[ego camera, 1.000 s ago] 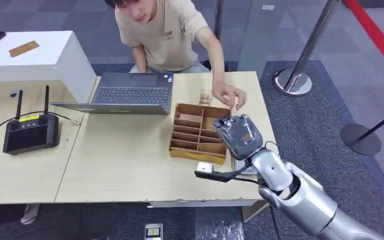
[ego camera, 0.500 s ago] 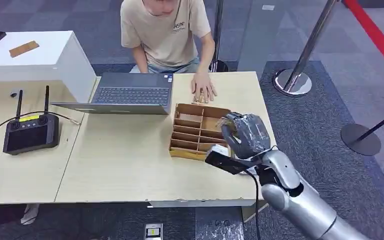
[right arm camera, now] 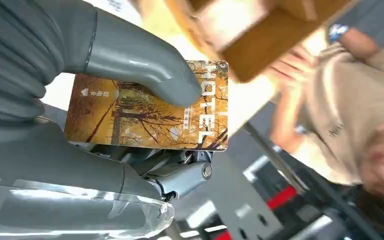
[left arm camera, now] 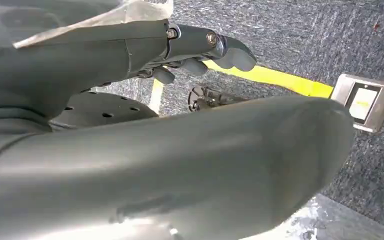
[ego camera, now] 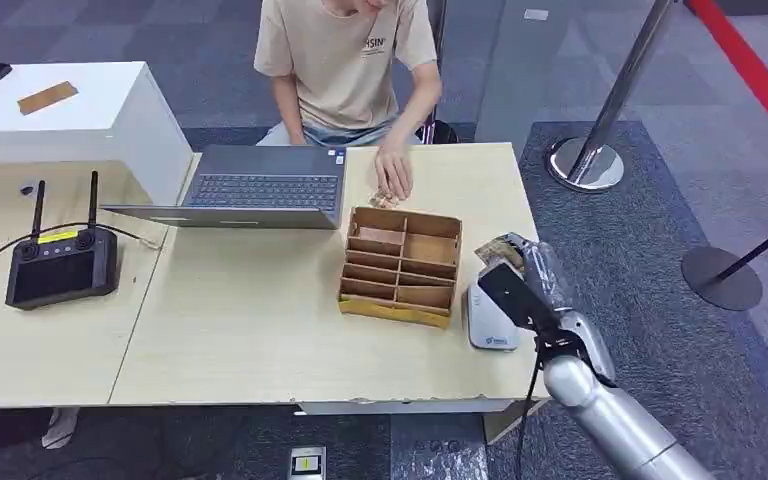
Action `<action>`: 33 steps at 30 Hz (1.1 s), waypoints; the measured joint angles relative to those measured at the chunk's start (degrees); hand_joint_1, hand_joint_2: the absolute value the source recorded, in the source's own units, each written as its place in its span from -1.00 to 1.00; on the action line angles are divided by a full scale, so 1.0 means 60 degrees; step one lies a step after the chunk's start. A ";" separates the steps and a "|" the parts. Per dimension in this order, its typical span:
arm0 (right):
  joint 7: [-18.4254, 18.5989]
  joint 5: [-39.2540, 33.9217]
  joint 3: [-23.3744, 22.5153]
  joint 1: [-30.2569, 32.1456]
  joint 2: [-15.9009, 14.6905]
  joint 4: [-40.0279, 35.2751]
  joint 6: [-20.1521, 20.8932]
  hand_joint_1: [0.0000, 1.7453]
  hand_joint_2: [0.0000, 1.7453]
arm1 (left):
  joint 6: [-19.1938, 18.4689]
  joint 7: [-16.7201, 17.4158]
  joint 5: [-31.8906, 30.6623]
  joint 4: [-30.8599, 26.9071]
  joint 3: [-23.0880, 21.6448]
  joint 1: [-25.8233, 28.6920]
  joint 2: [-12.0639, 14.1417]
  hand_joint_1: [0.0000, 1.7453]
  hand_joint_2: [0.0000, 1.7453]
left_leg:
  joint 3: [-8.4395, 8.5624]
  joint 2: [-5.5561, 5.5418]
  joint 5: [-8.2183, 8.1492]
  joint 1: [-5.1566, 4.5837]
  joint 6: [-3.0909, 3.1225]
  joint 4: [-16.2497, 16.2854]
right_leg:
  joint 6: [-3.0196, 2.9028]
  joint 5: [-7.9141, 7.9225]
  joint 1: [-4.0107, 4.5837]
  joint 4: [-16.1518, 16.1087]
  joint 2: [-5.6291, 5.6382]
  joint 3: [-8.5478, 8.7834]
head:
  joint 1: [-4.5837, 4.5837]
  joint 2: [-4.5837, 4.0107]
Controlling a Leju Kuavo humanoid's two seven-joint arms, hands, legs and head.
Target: Pass the card to the sensor for recognition and then transmit it.
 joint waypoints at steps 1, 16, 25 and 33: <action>-0.0051 -0.0036 -0.0026 0.0022 0.0077 0.0273 -0.0018 1.00 1.00 | 0.0000 0.0011 0.0000 0.0000 -0.0004 -0.0008 -0.0007 -1.00 -1.00 | 0.0000 -0.0001 0.0000 0.0000 0.0000 0.0000 | 0.0000 0.0000 0.0000 0.0000 0.0000 0.0000 | 0.0000 0.0000; -0.0604 -0.0805 -0.0222 0.0165 0.0859 0.3204 -0.0361 1.00 1.00 | 0.0058 0.0048 0.0076 0.0000 -0.0025 -0.0039 -0.0062 -1.00 -1.00 | 0.0002 0.0002 0.0000 0.0002 0.0000 0.0000 | 0.0000 -0.0001 0.0001 0.0000 0.0001 -0.0001 | 0.0000 0.0000; -0.0878 -0.0834 -0.0269 0.0003 0.1140 0.3933 -0.0528 1.00 1.00 | 0.0058 0.0007 0.0102 0.0000 -0.0029 -0.0043 -0.0069 -1.00 -1.00 | 0.0030 0.0007 0.0000 0.0003 0.0000 0.0000 | 0.0000 0.0000 0.0001 -0.0001 0.0003 0.0026 | 0.0000 0.0000; -0.1122 -0.0918 -0.0269 -0.0145 0.1282 0.4250 -0.0627 1.00 1.00 | 0.0058 0.0004 0.0131 0.0000 -0.0029 -0.0043 -0.0095 -1.00 -1.00 | 0.0051 0.0011 0.0001 0.0003 -0.0001 0.0001 | 0.0000 0.0002 0.0001 -0.0002 0.0005 0.0048 | 0.0000 0.0000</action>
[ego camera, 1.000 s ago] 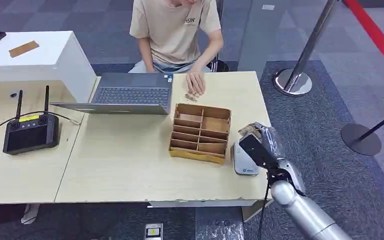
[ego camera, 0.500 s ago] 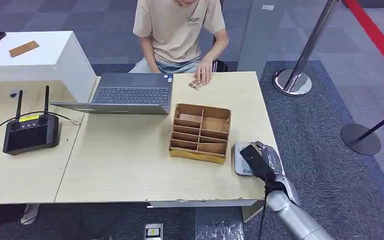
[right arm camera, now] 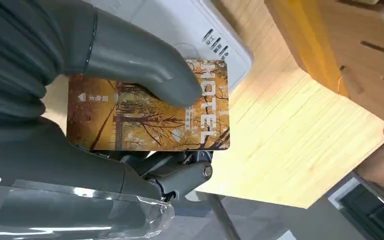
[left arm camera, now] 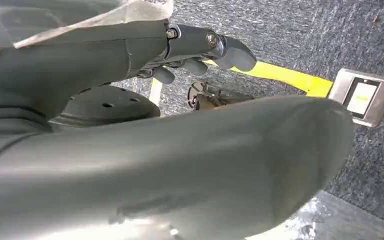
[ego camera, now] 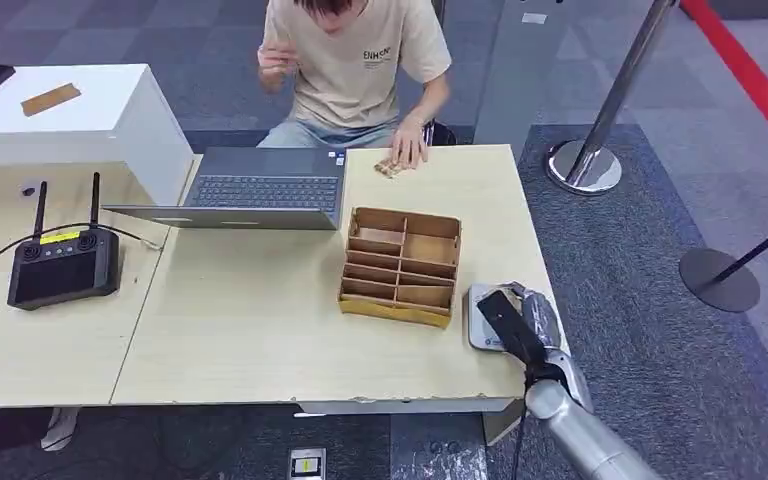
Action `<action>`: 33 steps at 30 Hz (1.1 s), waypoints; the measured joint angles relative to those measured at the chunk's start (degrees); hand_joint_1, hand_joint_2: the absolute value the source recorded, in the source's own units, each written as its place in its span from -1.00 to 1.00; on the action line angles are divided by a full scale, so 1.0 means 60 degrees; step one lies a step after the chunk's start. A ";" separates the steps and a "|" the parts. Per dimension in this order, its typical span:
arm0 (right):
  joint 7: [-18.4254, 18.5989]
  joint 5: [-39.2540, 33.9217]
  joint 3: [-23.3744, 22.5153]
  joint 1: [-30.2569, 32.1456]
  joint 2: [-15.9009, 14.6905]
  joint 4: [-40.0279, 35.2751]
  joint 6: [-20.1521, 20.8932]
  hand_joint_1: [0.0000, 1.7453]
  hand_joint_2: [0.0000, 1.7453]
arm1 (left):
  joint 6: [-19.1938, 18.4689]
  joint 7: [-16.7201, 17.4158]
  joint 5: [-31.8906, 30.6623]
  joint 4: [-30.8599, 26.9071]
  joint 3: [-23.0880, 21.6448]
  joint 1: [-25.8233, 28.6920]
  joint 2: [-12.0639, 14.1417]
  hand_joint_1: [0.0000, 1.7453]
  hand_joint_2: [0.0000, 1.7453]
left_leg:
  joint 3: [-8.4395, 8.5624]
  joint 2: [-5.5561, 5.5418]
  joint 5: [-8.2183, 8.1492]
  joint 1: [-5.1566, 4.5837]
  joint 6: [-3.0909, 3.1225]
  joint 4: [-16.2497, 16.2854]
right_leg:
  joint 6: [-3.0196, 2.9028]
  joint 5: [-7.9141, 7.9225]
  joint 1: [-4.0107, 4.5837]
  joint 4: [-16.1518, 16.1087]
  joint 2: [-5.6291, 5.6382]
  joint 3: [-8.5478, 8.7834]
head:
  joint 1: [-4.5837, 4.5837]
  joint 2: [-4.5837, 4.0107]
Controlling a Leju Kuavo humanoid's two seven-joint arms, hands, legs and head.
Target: Pass the card to the sensor for recognition and then transmit it.
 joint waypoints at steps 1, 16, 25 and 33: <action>0.0000 -0.0004 0.0000 -0.0007 0.0007 0.0007 -0.0015 1.00 1.00 | 0.0000 0.0000 0.0007 0.0000 0.0000 0.0001 0.0000 -1.00 -1.00 | 0.0000 0.0000 0.0000 0.0000 0.0000 0.0000 | 0.0000 0.0000 0.0000 0.0000 0.0000 0.0000 | 0.0000 0.0000; 0.0579 0.0172 -0.0022 -0.0289 -0.0237 -0.2777 0.0361 1.00 1.00 | 0.0011 -0.0047 0.0007 0.0000 -0.0018 0.0004 0.0000 -1.00 -1.00 | -0.0014 -0.0004 -0.0001 -0.0001 0.0000 0.0000 | -0.0001 -0.0001 -0.0001 0.0002 0.0000 -0.0016 | 0.0000 0.0000; 0.1899 0.1790 0.0022 -0.1283 -0.0663 -0.5279 0.0988 1.00 1.00 | 0.0000 0.0026 -0.0171 0.0004 -0.0237 0.0003 0.0004 -1.00 -1.00 | -0.0019 -0.0004 0.0000 -0.0002 0.0000 0.0000 | -0.0001 -0.0001 -0.0001 0.0002 0.0000 -0.0020 | 0.0004 0.0000; 0.2929 0.4081 0.0489 -0.2878 -0.0805 -0.5887 0.2288 1.00 1.00 | -0.0190 0.0091 -0.0459 0.0004 -0.0495 -0.0039 0.0004 -1.00 -1.00 | -0.0023 -0.0006 0.0000 -0.0002 0.0000 0.0001 | 0.0000 -0.0001 -0.0001 0.0005 0.0000 -0.0020 | 0.0007 0.0000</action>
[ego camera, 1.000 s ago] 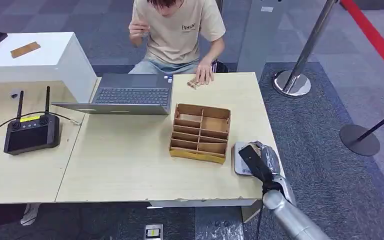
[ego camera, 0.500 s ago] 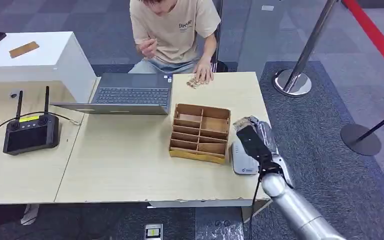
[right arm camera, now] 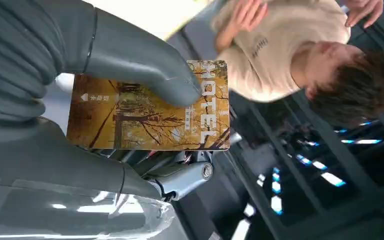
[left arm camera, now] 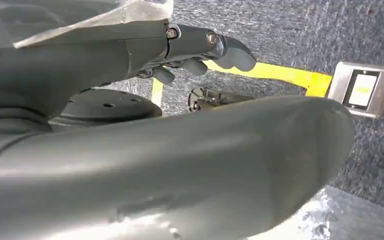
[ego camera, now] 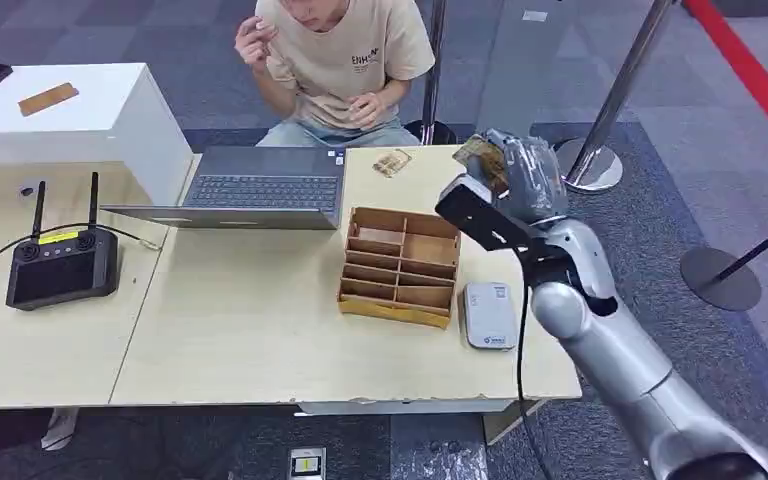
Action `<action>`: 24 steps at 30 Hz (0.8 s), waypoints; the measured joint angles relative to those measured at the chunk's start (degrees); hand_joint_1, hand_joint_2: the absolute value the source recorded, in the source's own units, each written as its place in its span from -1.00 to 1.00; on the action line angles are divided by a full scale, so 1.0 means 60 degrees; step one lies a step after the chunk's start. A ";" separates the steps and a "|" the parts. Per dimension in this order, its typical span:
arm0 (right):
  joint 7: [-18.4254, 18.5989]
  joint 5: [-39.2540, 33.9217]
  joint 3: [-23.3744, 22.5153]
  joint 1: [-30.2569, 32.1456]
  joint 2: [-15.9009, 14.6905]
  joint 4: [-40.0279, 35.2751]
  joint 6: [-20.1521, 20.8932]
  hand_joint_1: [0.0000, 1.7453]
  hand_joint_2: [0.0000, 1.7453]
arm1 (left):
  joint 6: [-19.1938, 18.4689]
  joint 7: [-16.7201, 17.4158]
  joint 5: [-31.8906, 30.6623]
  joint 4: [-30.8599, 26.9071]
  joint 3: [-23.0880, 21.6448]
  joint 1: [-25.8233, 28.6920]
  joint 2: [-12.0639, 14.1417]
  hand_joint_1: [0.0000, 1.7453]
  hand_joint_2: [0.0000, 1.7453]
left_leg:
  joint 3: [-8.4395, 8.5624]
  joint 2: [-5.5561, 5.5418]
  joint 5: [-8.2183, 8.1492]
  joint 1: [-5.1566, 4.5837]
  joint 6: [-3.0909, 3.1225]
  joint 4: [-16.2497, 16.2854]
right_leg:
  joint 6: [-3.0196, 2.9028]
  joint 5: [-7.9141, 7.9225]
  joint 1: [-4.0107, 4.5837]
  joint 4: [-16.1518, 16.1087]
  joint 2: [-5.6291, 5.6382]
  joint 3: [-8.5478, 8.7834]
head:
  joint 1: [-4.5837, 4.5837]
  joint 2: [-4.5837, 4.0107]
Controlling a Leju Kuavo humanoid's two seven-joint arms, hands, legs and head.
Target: Pass the card to the sensor for recognition and then transmit it.
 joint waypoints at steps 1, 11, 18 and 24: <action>0.0117 0.0288 0.0113 -0.0268 0.0000 0.0022 0.0208 1.00 1.00 | -0.0018 0.0018 -0.0033 0.0000 -0.0026 -0.0019 0.0000 -1.00 -1.00 | -0.0002 -0.0002 0.0000 0.0000 0.0000 0.0000 | 0.0000 0.0000 0.0000 0.0000 -0.0001 -0.0001 | -0.0011 0.0000; 0.0321 0.4481 0.1762 -0.2482 0.0120 0.1394 0.1547 1.00 1.00 | -0.0171 0.0208 -0.0182 0.0000 -0.0313 -0.0254 0.0000 -1.00 -1.00 | -0.0029 -0.0001 0.0000 -0.0001 0.0000 -0.0001 | 0.0000 0.0000 0.0001 0.0007 0.0000 -0.0024 | -0.0011 0.0000; 0.0032 0.6494 0.3169 -0.3464 0.0251 0.2798 0.1751 1.00 1.00 | -0.0171 0.0106 -0.0091 0.0000 -0.0379 -0.0235 0.0055 -1.00 -1.00 | -0.0035 -0.0016 0.0000 0.0002 0.0000 0.0000 | 0.0001 -0.0002 0.0002 0.0006 -0.0007 -0.0031 | -0.0007 0.0000; 0.0080 0.6516 0.3522 -0.3635 0.0273 0.3366 0.1595 1.00 1.00 | -0.0178 0.0102 -0.0076 0.0004 -0.0382 -0.0189 0.0120 -1.00 -1.00 | -0.0039 -0.0009 -0.0002 0.0001 0.0000 0.0000 | 0.0002 -0.0002 0.0001 0.0006 -0.0004 -0.0037 | -0.0004 -0.0004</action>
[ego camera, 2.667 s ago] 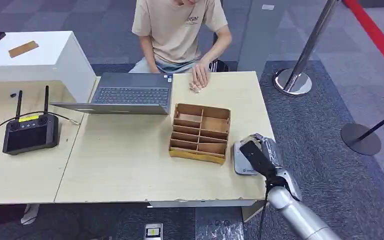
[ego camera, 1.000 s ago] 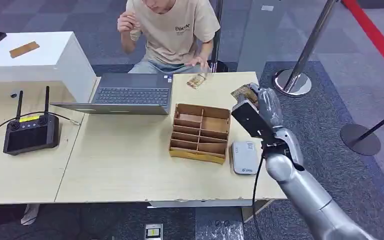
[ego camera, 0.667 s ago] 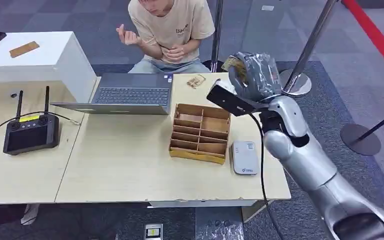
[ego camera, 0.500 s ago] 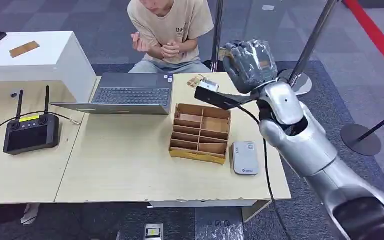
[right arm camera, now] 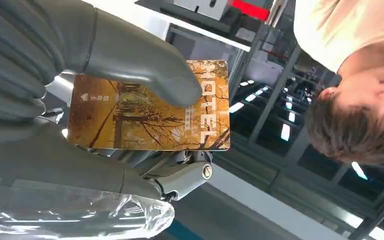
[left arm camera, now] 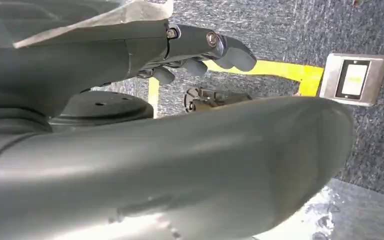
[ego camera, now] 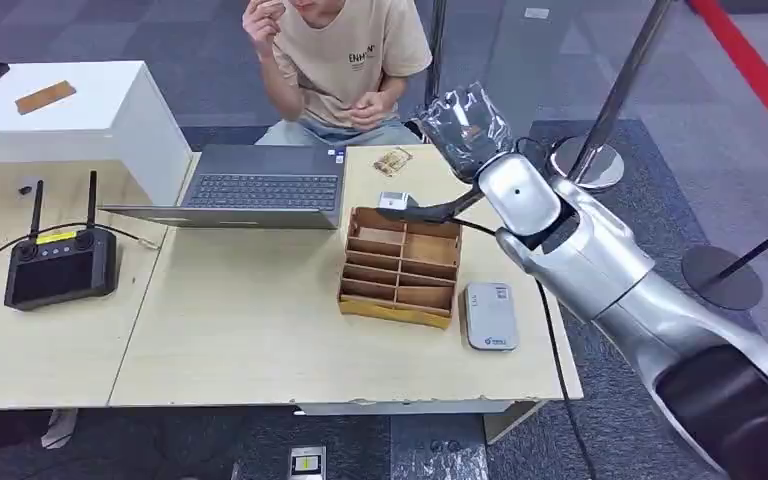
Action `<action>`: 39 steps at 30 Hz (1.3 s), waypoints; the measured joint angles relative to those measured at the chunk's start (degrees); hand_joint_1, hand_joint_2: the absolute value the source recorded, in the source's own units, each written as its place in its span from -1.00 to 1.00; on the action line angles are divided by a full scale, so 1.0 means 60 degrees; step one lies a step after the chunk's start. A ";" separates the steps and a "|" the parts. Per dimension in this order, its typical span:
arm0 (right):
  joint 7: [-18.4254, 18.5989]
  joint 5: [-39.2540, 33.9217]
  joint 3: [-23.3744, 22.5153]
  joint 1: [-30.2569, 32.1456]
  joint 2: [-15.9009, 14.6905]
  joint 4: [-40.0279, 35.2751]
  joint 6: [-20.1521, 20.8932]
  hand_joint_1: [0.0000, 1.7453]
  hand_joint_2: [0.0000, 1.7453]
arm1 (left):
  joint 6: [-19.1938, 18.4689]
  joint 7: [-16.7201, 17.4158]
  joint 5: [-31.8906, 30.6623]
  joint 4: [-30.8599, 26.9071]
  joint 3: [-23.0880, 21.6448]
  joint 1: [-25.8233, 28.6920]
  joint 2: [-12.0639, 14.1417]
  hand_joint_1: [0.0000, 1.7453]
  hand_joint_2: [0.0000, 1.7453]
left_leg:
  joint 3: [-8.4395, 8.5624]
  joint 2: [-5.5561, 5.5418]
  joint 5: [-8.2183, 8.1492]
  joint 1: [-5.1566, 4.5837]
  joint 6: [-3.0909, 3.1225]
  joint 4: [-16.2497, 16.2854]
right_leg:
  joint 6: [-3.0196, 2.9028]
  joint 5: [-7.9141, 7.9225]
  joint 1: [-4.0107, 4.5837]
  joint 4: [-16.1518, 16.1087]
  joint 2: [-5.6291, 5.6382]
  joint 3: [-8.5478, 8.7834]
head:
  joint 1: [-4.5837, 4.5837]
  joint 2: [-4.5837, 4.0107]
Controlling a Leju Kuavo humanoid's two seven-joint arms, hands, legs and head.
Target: Pass the card to the sensor for recognition and then transmit it.
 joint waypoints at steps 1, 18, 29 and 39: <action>0.0004 0.0000 0.0051 -0.0019 0.0000 0.0059 0.0000 1.00 1.00 | 0.0000 0.0000 0.0000 0.0000 0.0000 0.0004 0.0007 -1.00 -1.00 | 0.0000 -0.0001 0.0000 0.0000 0.0000 0.0000 | 0.0000 0.0000 0.0000 0.0000 0.0000 -0.0001 | -0.0004 0.0004; -0.0095 0.0739 0.0608 -0.0131 -0.0277 0.0528 0.0109 1.00 1.00 | -0.0087 0.0037 0.0033 0.0018 -0.0004 0.0176 0.0106 -1.00 -1.00 | 0.0003 0.0006 0.0000 0.0000 0.0000 0.0002 | 0.0000 0.0000 0.0000 0.0000 0.0002 -0.0003 | -0.0004 0.0004; -0.0095 0.0783 0.0674 0.0024 -0.0404 0.0528 0.0371 1.00 1.00 | -0.0153 0.0007 0.0018 0.0033 -0.0004 0.0160 0.0138 -1.00 -1.00 | 0.0005 0.0006 0.0000 0.0001 0.0000 0.0002 | -0.0001 0.0001 0.0000 0.0000 0.0003 -0.0002 | -0.0004 0.0004; -0.0095 0.0783 0.0670 0.0118 -0.0473 0.0521 0.0546 1.00 1.00 | -0.0124 0.0186 -0.0138 0.0033 -0.0062 0.0173 0.0171 -1.00 -1.00 | 0.0004 0.0005 0.0000 0.0001 0.0000 0.0002 | -0.0001 0.0001 0.0000 0.0000 0.0003 -0.0003 | -0.0004 0.0004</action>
